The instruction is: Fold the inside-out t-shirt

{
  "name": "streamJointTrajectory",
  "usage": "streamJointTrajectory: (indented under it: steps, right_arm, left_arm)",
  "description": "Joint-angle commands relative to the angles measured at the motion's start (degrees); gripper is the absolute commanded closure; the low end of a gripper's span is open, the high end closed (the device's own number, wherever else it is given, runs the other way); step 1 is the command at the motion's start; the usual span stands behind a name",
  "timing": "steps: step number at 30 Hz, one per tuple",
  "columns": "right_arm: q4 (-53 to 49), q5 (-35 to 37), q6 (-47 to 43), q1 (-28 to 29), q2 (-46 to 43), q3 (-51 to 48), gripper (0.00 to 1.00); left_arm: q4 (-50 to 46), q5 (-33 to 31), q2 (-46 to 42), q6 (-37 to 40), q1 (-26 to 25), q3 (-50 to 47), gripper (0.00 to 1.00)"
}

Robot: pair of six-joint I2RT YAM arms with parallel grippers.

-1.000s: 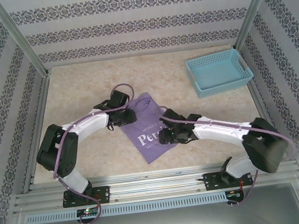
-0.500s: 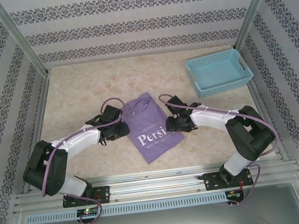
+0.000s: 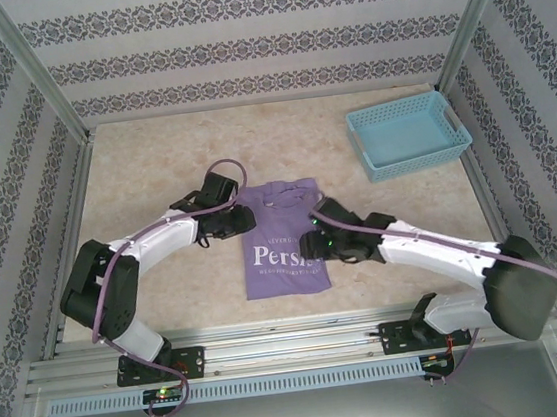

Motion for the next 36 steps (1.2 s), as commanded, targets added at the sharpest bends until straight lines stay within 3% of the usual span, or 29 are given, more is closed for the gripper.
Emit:
streamJointTrajectory:
  steps: [1,6,9,22,29,36]
  right_arm:
    - [-2.99,0.14,-5.61,-7.44,-0.04,3.50,0.39]
    - [1.12,-5.75,-11.50,-16.27,5.69,7.98,0.41]
    - [2.65,-8.45,-13.78,-18.39,11.75,11.31,0.42]
    - [5.87,-14.75,-15.04,-19.46,29.51,22.42,0.42]
    - [5.46,-15.53,-15.53,-19.30,34.82,25.62,0.52]
    - [4.39,-13.78,-16.69,-18.61,33.75,26.50,0.81]
  left_arm:
    - [-5.05,-2.88,-1.76,2.83,1.70,2.83,0.59]
    - [-5.87,-2.14,2.82,3.91,4.42,9.06,0.51]
    - [-6.57,-1.45,7.29,3.92,5.47,12.91,0.46]
    - [-5.74,-0.50,17.60,3.24,5.81,19.44,0.46]
    - [-3.24,3.46,21.60,2.71,5.82,21.06,0.56]
    - [1.78,7.35,19.28,0.70,5.83,19.53,0.83]
